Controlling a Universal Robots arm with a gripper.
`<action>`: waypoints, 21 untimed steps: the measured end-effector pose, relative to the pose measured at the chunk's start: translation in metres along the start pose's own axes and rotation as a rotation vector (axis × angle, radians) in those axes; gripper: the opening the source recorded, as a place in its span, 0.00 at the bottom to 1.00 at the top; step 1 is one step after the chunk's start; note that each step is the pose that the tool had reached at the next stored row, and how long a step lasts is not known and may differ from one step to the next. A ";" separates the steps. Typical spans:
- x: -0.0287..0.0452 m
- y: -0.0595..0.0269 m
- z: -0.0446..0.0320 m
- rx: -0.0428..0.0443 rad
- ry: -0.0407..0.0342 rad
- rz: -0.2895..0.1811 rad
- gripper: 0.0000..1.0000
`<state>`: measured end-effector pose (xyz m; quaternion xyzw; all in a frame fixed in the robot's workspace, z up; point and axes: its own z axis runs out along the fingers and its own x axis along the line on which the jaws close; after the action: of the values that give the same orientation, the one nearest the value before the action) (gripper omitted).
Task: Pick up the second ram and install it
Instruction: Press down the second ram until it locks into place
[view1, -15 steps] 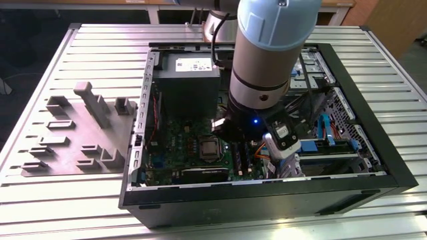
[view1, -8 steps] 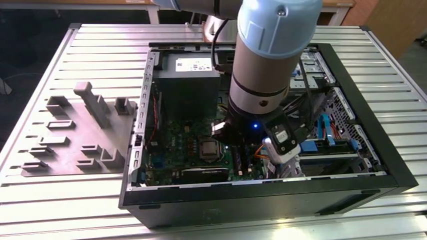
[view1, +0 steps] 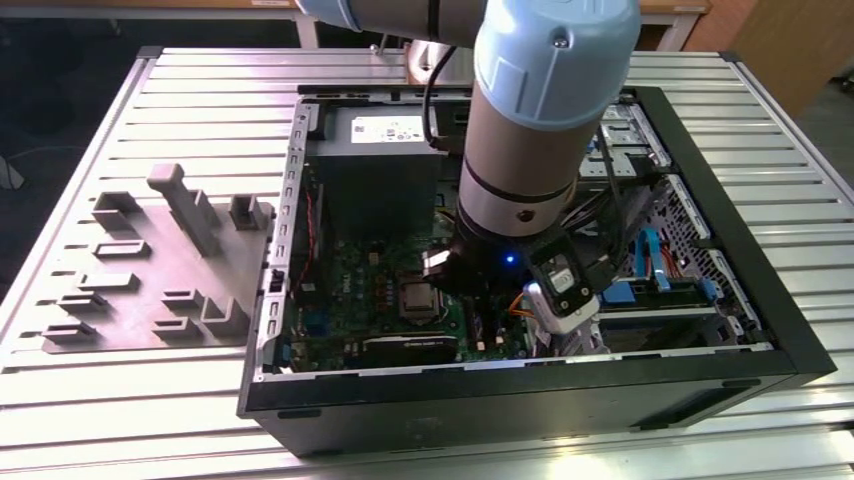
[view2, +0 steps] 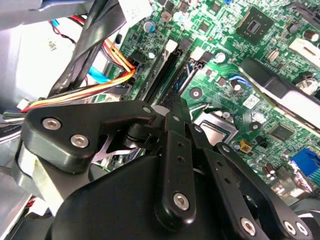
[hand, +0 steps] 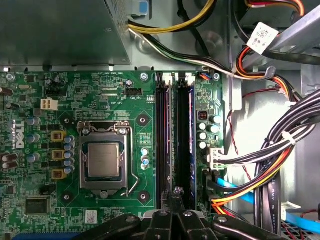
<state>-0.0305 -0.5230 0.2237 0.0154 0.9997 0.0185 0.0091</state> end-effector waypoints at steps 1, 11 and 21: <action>0.0000 0.0000 0.0000 0.0001 0.0000 0.000 0.10; 0.0001 -0.0002 0.0052 -0.0001 0.0000 0.000 0.10; -0.0001 0.0001 0.0043 -0.0042 -0.0010 0.000 0.10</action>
<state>-0.0304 -0.5227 0.2194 0.0154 0.9996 0.0206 0.0096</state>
